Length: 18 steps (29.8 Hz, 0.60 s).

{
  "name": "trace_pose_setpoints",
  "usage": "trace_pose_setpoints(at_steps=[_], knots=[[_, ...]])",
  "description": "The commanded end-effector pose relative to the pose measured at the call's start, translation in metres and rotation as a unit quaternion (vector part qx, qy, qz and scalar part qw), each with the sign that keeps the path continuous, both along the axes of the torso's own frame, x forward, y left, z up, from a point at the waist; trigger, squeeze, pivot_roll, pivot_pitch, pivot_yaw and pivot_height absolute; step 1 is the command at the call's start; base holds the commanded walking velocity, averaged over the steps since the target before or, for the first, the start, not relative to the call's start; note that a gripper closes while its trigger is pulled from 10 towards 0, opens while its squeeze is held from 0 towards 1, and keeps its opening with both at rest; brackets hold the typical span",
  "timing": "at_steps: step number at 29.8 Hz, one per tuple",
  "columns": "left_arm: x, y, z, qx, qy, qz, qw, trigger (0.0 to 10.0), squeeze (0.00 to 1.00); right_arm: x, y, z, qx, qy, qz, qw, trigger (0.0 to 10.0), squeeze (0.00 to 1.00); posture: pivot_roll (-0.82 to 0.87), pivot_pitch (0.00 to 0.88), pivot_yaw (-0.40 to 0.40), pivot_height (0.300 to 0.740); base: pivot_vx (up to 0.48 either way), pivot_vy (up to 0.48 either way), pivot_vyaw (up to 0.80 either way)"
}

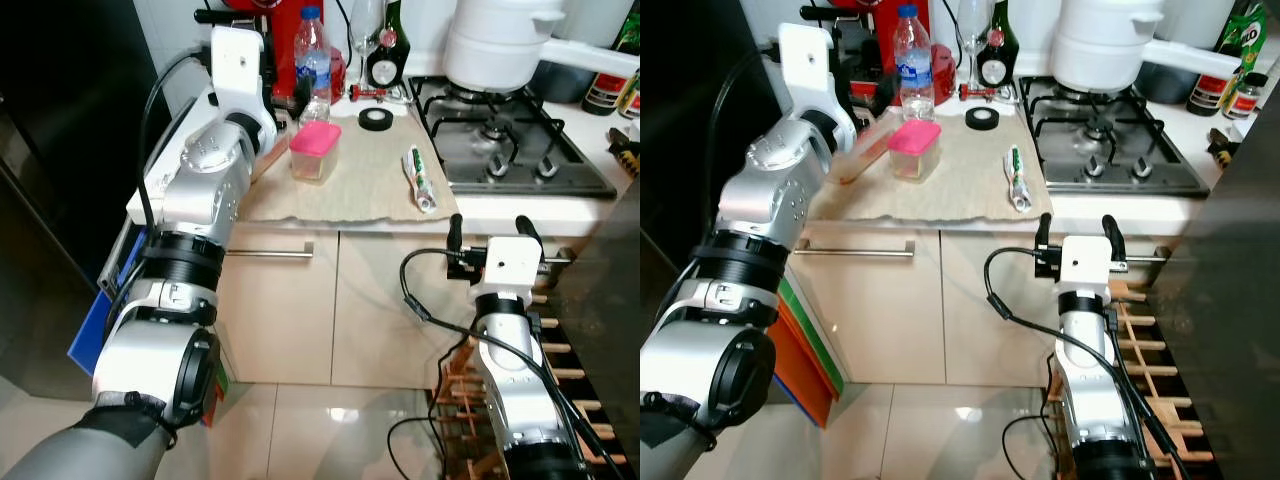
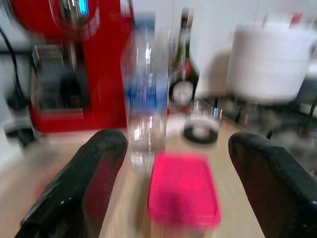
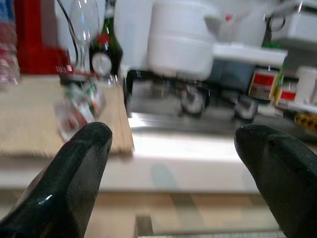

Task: Restocking fridge

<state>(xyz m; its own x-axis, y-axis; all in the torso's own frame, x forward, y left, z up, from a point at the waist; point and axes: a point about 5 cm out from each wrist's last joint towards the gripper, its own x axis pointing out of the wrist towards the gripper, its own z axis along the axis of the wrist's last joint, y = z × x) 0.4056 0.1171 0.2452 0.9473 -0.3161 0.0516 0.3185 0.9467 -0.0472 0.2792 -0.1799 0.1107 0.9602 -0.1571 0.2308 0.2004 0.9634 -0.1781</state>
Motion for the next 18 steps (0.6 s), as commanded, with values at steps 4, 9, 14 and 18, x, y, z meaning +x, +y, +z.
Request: trace_pose_setpoints(at_steps=[4, 9, 14, 18], knots=[[0.002, -0.008, 0.014, -0.002, 0.001, -0.016, 1.0, 10.0, 0.0, -0.007, -0.004, 0.001, -0.011, 0.007, 0.006, 1.0, 10.0, 0.0, -0.02, 0.058, 0.04, 0.74, 0.0, 0.0, 0.0], [0.0, -0.02, 0.014, -0.001, 0.008, -0.039, 0.999, 10.0, 0.0, -0.01, -0.005, -0.001, -0.017, 0.017, 0.012, 1.0, 10.0, 0.0, -0.02, 0.065, 0.018, 0.74, 0.0, 0.0, 0.0], [-0.003, -0.03, 0.003, 0.002, 0.037, -0.049, 0.998, 10.0, 0.0, -0.01, -0.004, 0.0, -0.021, 0.022, 0.021, 0.999, 10.0, 0.0, -0.02, 0.062, 0.005, 0.74, 0.0, 0.0, 0.0], [-0.005, -0.033, -0.003, 0.029, 0.039, -0.044, 0.998, 10.0, 0.0, -0.009, -0.005, 0.002, -0.022, 0.024, 0.024, 0.999, 10.0, 0.0, -0.01, 0.063, -0.004, 0.74, 0.0, 0.0, 0.0]])
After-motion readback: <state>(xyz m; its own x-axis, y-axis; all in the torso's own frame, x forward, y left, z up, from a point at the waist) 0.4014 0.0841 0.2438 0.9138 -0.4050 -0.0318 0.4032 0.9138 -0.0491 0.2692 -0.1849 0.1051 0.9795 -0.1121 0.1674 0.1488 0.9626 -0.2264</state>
